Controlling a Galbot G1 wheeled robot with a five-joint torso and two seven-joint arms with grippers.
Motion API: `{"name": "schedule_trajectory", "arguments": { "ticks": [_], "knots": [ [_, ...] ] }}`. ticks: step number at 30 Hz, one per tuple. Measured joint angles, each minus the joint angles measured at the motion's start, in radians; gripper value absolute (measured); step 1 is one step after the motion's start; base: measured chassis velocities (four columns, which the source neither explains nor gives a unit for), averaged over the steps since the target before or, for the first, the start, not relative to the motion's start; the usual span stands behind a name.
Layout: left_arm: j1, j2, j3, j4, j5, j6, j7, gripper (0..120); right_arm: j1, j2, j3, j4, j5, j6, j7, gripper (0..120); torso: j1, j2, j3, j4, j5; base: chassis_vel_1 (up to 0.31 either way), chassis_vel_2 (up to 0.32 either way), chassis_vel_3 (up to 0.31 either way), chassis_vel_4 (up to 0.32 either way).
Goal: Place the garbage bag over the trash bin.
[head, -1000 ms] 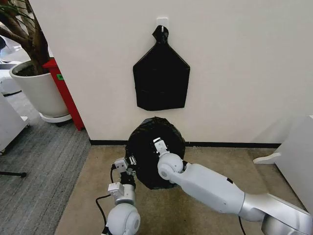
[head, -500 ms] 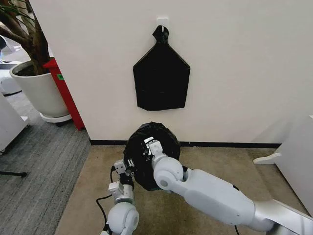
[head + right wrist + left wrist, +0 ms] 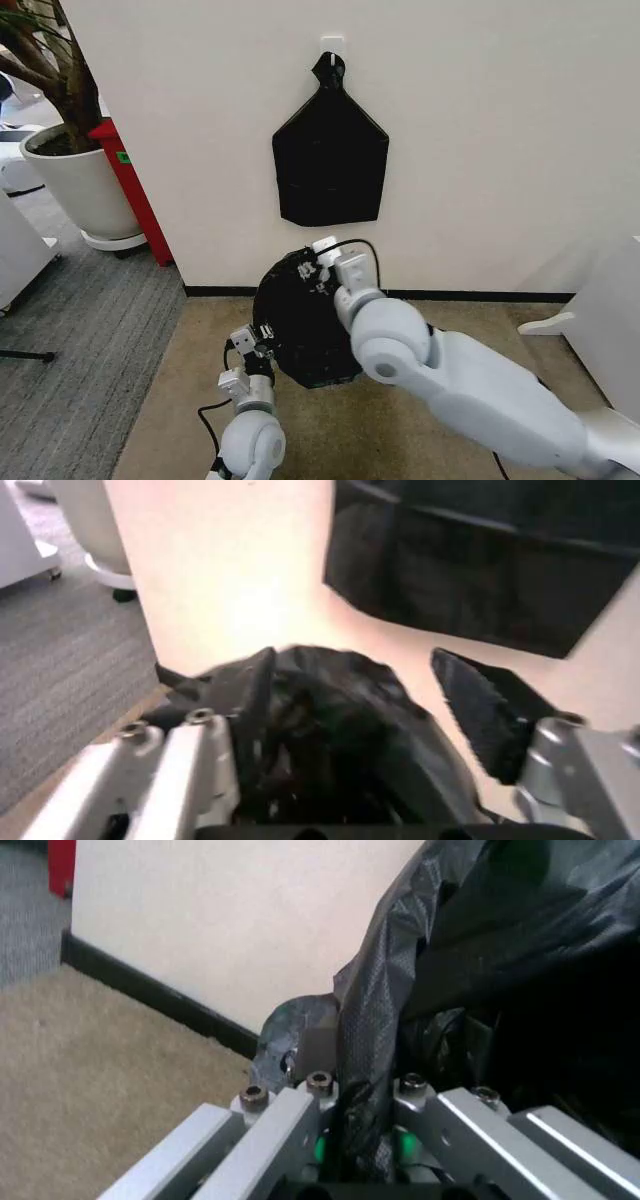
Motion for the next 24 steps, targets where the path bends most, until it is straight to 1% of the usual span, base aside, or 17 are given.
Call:
{"name": "schedule_trajectory", "arguments": {
  "ticks": [1, 2, 3, 4, 5, 7, 8, 9, 10, 11, 13, 15, 18, 20, 24],
  "knots": [
    [-0.001, -0.001, 0.000, -0.007, -0.017, 0.003, -0.006, 1, -0.013, -0.006, 0.014, 0.014, 0.002, -0.005, 0.000, 61, 0.000, 0.000, 0.000, -0.0001, 0.0000, 0.000, 0.000, 0.000, 0.000],
    [-0.004, -0.001, -0.001, -0.022, -0.061, 0.011, -0.021, 1, -0.050, -0.027, 0.057, 0.051, 0.012, -0.011, -0.001, 68, 0.000, 0.000, 0.000, -0.0002, 0.0002, 0.000, 0.000, 0.000, 0.000],
    [-0.004, -0.001, -0.001, -0.022, -0.061, 0.011, -0.021, 1, -0.050, -0.027, 0.057, 0.051, 0.012, -0.011, -0.001, 68, 0.000, 0.000, 0.000, -0.0002, 0.0002, 0.000, 0.000, 0.000, 0.000],
    [-0.005, -0.002, -0.003, -0.029, -0.082, 0.014, -0.029, 1, -0.069, -0.038, 0.079, 0.067, 0.018, -0.012, -0.002, 71, 0.000, 0.000, 0.000, -0.0005, 0.0001, 0.000, 0.000, 0.000, 0.000],
    [-0.005, -0.002, -0.005, -0.037, -0.104, 0.018, -0.037, 1, -0.094, -0.046, 0.106, 0.085, 0.025, -0.012, -0.003, 74, 0.000, 0.000, 0.000, -0.0002, -0.0001, 0.000, 0.000, 0.000, 0.000],
    [-0.006, -0.002, -0.012, -0.055, -0.169, 0.026, -0.062, 1, -0.155, -0.053, 0.165, 0.118, 0.044, -0.010, -0.003, 84, 0.000, 0.000, 0.000, -0.0002, 0.0001, 0.000, 0.000, 0.000, 0.000],
    [-0.005, -0.002, -0.013, -0.066, -0.207, 0.031, -0.078, 1, -0.194, -0.052, 0.216, 0.133, 0.058, -0.006, 0.000, 89, 0.000, 0.000, 0.000, 0.0000, 0.0002, 0.000, 0.000, 0.000, 0.000],
    [-0.005, -0.002, -0.013, -0.066, -0.207, 0.031, -0.078, 1, -0.197, -0.052, 0.220, 0.134, 0.059, -0.005, 0.000, 89, 0.000, 0.000, 0.000, 0.0000, 0.0001, 0.000, 0.000, 0.000, 0.000],
    [-0.004, -0.006, -0.013, -0.078, -0.255, 0.038, -0.101, 1, -0.265, -0.040, 0.296, 0.146, 0.085, 0.001, 0.006, 97, 0.000, 0.000, 0.000, -0.0002, -0.0001, 0.000, 0.000, 0.000, 0.000],
    [-0.004, -0.006, -0.013, -0.078, -0.255, 0.038, -0.101, 1, -0.265, -0.040, 0.296, 0.146, 0.085, 0.001, 0.006, 97, 0.000, 0.000, 0.000, -0.0002, -0.0001, 0.000, 0.000, 0.000, 0.000],
    [-0.004, -0.013, -0.014, -0.089, -0.295, 0.044, -0.123, 1, -0.314, -0.028, 0.353, 0.148, 0.126, 0.009, 0.023, 99, 0.000, 0.000, 0.000, -0.0003, 0.0004, 0.000, 0.000, 0.000, 0.000],
    [-0.003, -0.025, -0.014, -0.102, -0.333, 0.051, -0.144, 1, -0.372, -0.012, 0.420, 0.148, 0.182, 0.017, 0.044, 100, 0.000, 0.000, 0.000, -0.0001, -0.0002, 0.000, 0.000, 0.000, 0.000],
    [-0.001, -0.049, -0.013, -0.122, -0.386, 0.061, -0.177, 1, -0.465, 0.008, 0.509, 0.142, 0.239, 0.026, 0.050, 100, 0.000, 0.000, 0.000, -0.0002, 0.0001, 0.000, 0.000, 0.000, 0.000],
    [0.000, -0.054, -0.013, -0.126, -0.398, 0.064, -0.185, 1, -0.480, 0.010, 0.521, 0.142, 0.247, 0.026, 0.050, 100, 0.000, 0.000, 0.000, -0.0001, 0.0001, 0.000, 0.000, 0.000, 0.000],
    [0.002, -0.081, -0.014, -0.139, -0.441, 0.086, -0.235, 1, -0.574, 0.014, 0.590, 0.147, 0.275, 0.026, 0.035, 100, 0.000, 0.000, 0.000, -0.0003, 0.0000, 0.000, 0.000, 0.000, 0.000]
  ]
}}
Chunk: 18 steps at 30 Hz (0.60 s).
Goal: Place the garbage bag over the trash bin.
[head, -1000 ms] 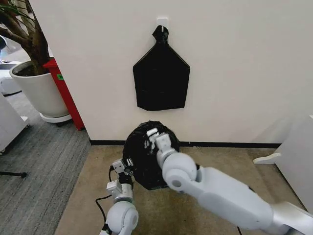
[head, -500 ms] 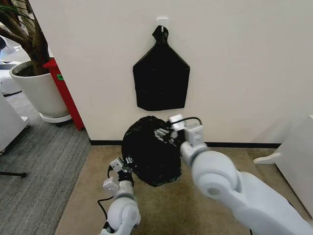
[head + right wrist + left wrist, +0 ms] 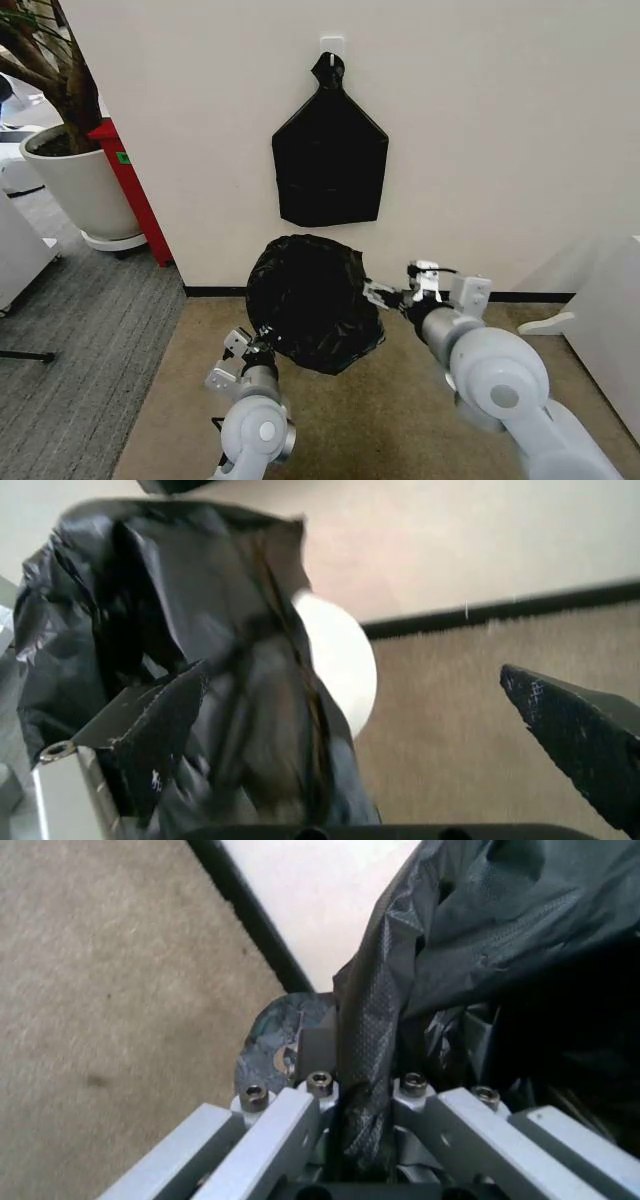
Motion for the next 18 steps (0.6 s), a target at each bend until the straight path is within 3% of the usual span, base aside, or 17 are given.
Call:
{"name": "schedule_trajectory", "arguments": {
  "ticks": [9, 18],
  "knots": [
    [-0.011, -0.042, -0.004, 0.022, 0.007, -0.013, -0.026, 1, -0.160, 0.054, -0.002, 0.022, 0.004, 0.000, -0.010, 100, 0.000, 0.000, 0.000, 0.0001, -0.0001, 0.000, 0.000, 0.000, 0.000],
    [-0.002, -0.049, -0.004, 0.006, 0.012, -0.017, -0.023, 1, -0.176, 0.074, -0.008, -0.024, -0.067, 0.002, -0.048, 100, 0.000, 0.000, 0.000, 0.0003, -0.0001, 0.000, 0.000, 0.000, 0.000]
  ]
}}
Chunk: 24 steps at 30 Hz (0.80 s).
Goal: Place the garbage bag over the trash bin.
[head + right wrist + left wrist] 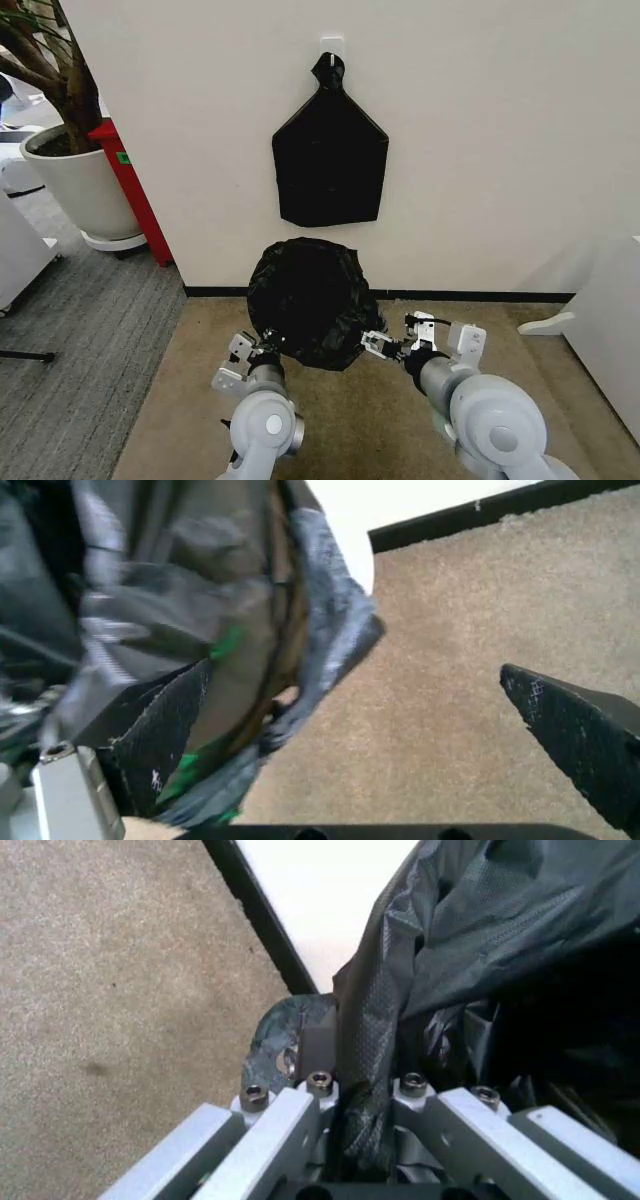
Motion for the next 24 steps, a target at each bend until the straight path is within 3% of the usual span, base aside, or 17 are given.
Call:
{"name": "schedule_trajectory", "arguments": {
  "ticks": [12, 24],
  "knots": [
    [0.026, -0.004, 0.006, -0.063, -0.001, 0.000, 0.002, 1, -0.011, 0.015, 0.015, -0.128, -0.091, 0.023, -0.076, 100, 0.000, 0.000, 0.000, -0.0001, 0.0000, 0.000, 0.000, 0.000, 0.000],
    [0.062, -0.007, 0.014, -0.138, -0.024, 0.005, 0.000, 1, 0.065, 0.033, -0.013, -0.297, -0.167, 0.057, -0.182, 100, 0.000, 0.000, 0.000, 0.0000, 0.0000, 0.000, 0.000, 0.000, 0.000]
  ]
}}
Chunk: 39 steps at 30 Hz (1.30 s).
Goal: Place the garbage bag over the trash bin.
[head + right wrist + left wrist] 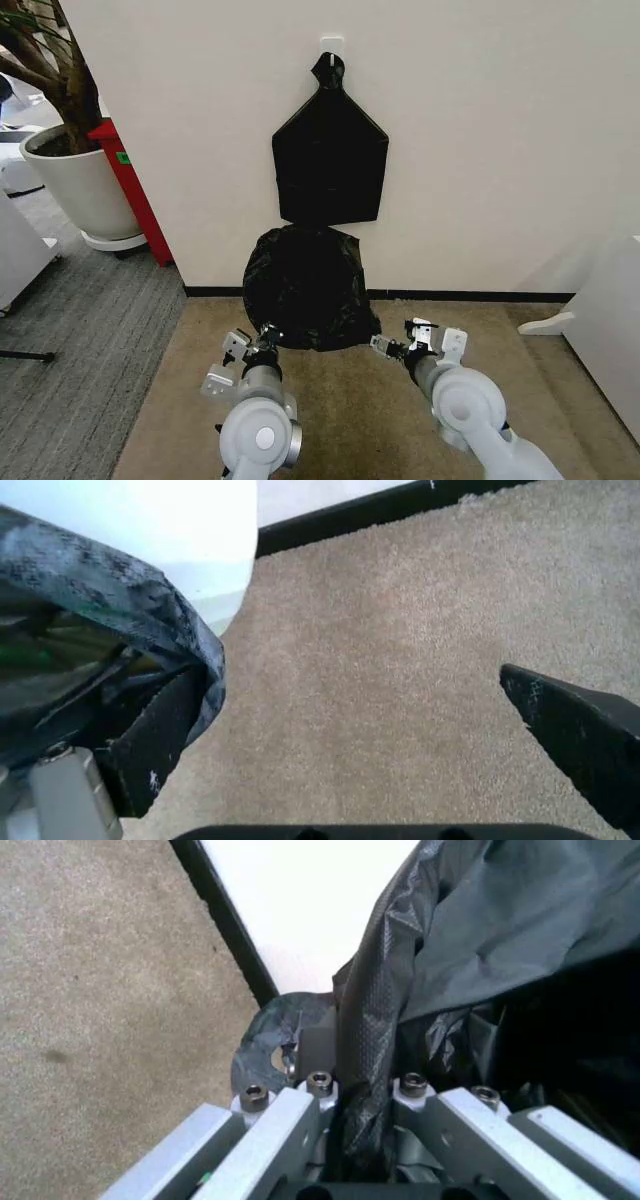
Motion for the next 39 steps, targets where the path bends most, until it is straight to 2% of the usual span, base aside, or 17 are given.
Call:
{"name": "schedule_trajectory", "arguments": {
  "ticks": [8, 20, 25, 32, 39],
  "knots": [
    [-0.004, 0.000, 0.001, 0.018, 0.011, 0.001, -0.001, 1, -0.029, 0.004, -0.010, 0.019, -0.030, 0.004, -0.009, 100, 0.000, 0.000, 0.000, -0.0002, 0.0000, 0.000, 0.000, 0.000, 0.000],
    [-0.041, 0.007, -0.001, 0.105, 0.036, 0.001, 0.000, 1, -0.086, -0.012, -0.029, 0.223, -0.038, -0.016, 0.007, 100, 0.000, 0.000, 0.000, -0.0002, -0.0001, 0.000, 0.000, 0.000, 0.000],
    [-0.042, 0.012, -0.009, 0.122, 0.042, 0.001, 0.003, 1, -0.091, -0.013, -0.036, 0.268, -0.038, -0.022, 0.008, 100, 0.000, 0.000, 0.000, 0.0000, 0.0000, 0.000, 0.000, 0.000, 0.000],
    [-0.043, 0.013, -0.011, 0.144, 0.054, -0.001, 0.007, 1, -0.084, -0.023, -0.043, 0.303, -0.049, -0.029, 0.002, 100, 0.000, 0.000, 0.000, -0.0001, 0.0000, 0.000, 0.000, 0.000, 0.000],
    [-0.047, 0.039, 0.007, 0.154, 0.066, 0.003, 0.013, 1, -0.013, -0.057, -0.036, 0.307, -0.130, 0.003, -0.060, 100, 0.000, 0.000, 0.000, -0.0002, 0.0000, 0.000, 0.000, 0.000, 0.000]
  ]
}}
